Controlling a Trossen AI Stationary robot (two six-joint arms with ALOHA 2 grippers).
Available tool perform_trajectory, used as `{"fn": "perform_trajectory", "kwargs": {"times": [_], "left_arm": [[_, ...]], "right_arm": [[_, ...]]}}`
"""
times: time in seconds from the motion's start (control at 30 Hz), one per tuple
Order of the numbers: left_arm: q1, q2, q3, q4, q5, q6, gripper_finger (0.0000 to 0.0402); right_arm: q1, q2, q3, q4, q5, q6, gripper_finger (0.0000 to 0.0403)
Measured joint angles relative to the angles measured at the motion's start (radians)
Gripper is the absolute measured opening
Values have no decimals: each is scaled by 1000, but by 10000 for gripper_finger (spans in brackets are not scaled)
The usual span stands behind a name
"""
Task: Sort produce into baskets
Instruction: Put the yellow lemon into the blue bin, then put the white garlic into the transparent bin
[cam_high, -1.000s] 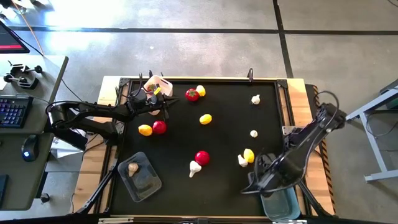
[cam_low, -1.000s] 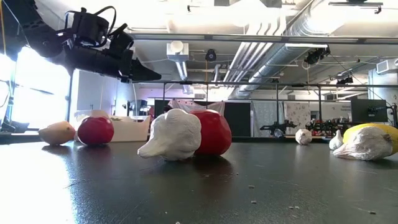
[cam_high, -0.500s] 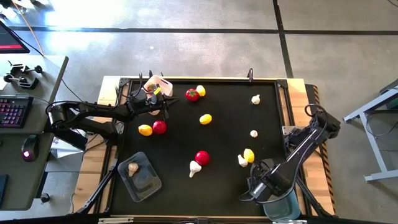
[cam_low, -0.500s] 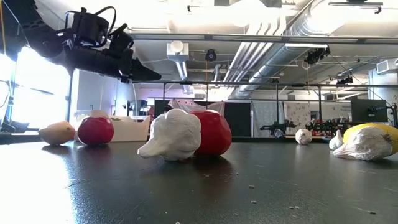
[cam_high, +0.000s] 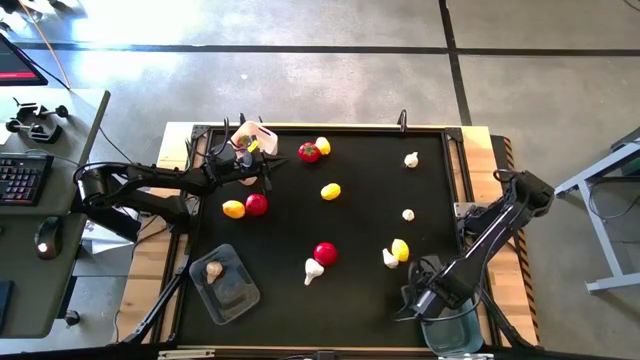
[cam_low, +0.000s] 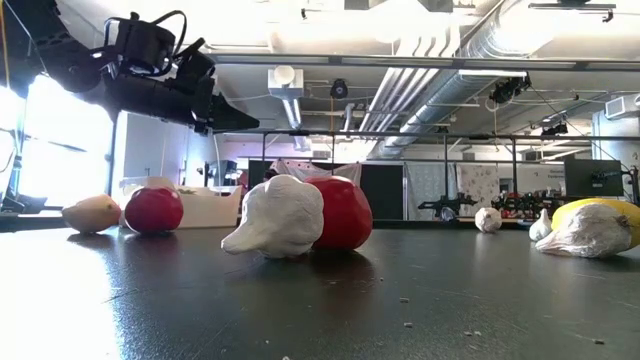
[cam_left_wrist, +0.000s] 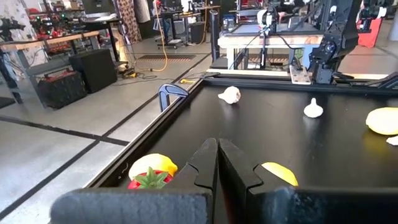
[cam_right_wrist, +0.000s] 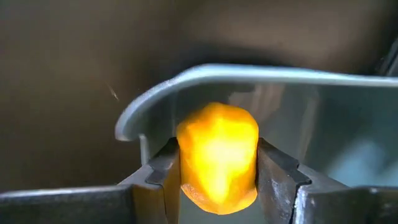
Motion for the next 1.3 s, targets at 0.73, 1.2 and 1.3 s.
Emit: {"fn": "perform_trajectory", "kwargs": {"times": [0.73,1.2,1.3], "left_arm": [[0,0,0,2,0,-28,0],[0,0,1,2,0,-46,0],[0,0,1,-2,0,-51,0]], "right_arm": [[-43,0,57,-37,-164,-220,273],[-330,-132,224,-379,-57,-761,180],[-434,-204,140,-354,-48,-914,106]]}}
